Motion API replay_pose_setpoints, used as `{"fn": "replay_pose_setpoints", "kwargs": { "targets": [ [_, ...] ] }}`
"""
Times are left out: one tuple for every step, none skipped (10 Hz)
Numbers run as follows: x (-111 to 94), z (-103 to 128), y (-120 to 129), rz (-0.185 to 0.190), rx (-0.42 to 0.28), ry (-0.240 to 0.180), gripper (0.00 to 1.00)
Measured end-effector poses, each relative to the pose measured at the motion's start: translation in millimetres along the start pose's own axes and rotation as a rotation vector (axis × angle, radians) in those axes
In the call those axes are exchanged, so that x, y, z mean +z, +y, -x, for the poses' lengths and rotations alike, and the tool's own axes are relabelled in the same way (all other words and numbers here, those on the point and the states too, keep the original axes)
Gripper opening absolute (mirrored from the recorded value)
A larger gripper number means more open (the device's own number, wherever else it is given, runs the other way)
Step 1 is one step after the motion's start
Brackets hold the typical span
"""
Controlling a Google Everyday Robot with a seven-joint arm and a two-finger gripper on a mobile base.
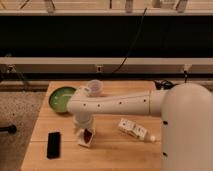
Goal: Place the pepper on the white sponge
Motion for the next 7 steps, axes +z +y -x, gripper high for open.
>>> {"fn": "replay_pose_setpoints", "kwargs": {
  "targets": [
    [-2, 1, 1, 0.002, 0.002, 0.005, 0.80],
    [-7, 0, 1, 0.003, 0.004, 0.017, 0.80],
    [-12, 0, 2, 0.005, 0.004, 0.028, 0.80],
    [-18, 0, 2, 0.006, 0.004, 0.038, 0.80],
    [-28, -1, 4, 0.011, 0.006, 0.058, 0.80],
    [-32, 0, 3, 0.013, 0.006, 0.066, 0.80],
    [-34, 1, 5, 0.009, 0.013, 0.062, 0.80]
  ]
}}
